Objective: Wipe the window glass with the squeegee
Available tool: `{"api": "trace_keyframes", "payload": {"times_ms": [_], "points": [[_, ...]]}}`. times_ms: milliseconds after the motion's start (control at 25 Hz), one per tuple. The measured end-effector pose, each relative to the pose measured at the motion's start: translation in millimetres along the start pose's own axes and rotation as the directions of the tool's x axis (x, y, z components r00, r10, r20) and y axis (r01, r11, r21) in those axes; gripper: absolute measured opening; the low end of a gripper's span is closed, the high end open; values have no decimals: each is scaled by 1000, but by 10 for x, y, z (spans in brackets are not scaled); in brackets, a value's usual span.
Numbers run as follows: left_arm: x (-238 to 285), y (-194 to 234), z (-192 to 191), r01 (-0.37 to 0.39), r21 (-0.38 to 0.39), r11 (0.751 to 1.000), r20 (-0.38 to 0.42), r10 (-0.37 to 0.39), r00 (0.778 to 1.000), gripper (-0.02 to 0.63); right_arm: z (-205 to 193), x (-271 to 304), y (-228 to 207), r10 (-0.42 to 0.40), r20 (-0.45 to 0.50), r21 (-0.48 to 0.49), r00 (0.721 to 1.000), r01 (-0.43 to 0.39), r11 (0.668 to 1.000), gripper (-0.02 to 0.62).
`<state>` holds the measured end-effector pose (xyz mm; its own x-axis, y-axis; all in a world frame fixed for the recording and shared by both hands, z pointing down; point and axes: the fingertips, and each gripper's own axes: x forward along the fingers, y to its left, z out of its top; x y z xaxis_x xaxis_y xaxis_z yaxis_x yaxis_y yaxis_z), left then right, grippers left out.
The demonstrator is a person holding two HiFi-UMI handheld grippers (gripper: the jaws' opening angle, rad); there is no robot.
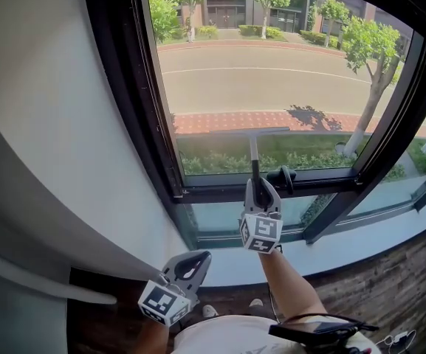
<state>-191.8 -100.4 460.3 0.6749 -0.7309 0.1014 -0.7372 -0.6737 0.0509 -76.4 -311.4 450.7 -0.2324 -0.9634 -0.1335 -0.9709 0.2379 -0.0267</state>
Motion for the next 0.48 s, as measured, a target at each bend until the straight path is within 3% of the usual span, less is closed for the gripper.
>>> {"api": "trace_keyframes", "payload": {"times_ms": [480], "points": [[23, -35, -26, 8, -2, 1000, -15, -8, 1000, 21, -521, -109, -42, -14, -100, 7, 995, 14, 1000, 100]]}}
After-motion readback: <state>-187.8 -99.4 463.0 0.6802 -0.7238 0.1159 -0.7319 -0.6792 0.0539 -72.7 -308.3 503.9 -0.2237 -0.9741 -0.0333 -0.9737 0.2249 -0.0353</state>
